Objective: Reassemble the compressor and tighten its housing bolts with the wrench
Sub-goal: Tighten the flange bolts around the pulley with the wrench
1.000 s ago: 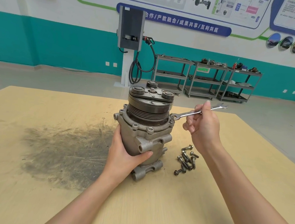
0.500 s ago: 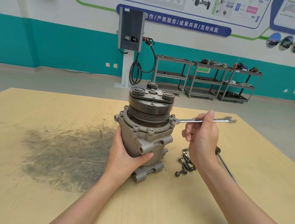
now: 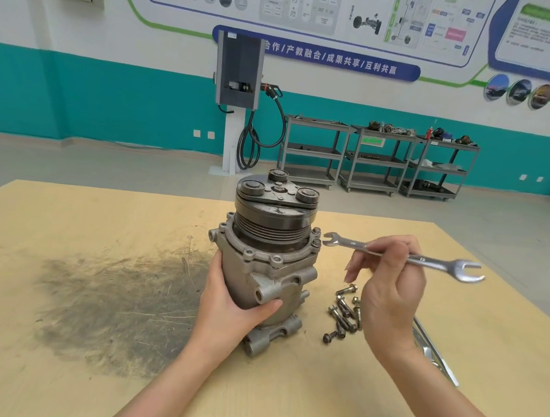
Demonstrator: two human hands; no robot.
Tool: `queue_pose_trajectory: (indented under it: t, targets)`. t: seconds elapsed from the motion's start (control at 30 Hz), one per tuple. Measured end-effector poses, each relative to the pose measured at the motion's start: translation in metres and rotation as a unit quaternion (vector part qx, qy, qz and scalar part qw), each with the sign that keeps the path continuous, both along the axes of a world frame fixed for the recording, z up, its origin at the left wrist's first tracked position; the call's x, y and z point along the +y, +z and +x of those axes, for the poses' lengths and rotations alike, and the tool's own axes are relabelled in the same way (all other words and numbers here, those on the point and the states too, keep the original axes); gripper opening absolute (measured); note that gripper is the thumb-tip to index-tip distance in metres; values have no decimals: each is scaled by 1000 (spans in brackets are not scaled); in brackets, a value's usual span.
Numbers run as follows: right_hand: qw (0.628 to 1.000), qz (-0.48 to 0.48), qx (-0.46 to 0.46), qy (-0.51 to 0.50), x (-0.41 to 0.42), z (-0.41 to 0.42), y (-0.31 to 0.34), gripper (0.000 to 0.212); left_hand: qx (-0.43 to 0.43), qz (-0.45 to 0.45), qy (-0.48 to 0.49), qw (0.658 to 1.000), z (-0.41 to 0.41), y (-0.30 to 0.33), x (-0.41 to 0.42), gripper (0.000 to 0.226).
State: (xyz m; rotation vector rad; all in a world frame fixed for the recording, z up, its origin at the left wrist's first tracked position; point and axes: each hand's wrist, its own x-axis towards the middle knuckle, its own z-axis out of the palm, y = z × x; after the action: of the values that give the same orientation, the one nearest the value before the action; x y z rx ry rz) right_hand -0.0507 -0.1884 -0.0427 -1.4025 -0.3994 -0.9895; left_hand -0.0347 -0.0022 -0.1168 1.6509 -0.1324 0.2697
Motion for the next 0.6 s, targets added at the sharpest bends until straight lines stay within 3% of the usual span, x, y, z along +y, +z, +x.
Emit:
queue_pose_trajectory:
  t: [0.23,0.47,0.6]
  targets:
    - [981,53,145,117,-16,24,16,42,2,-1,3,1000,1,-1,0,110]
    - [955,78,235,165,-21,44,25,44,4,-12,-4,1000,0,2,0,122]
    - [936,80,283,193,-21,48,27,43,-2,-14,1,1000,1,1,0,110]
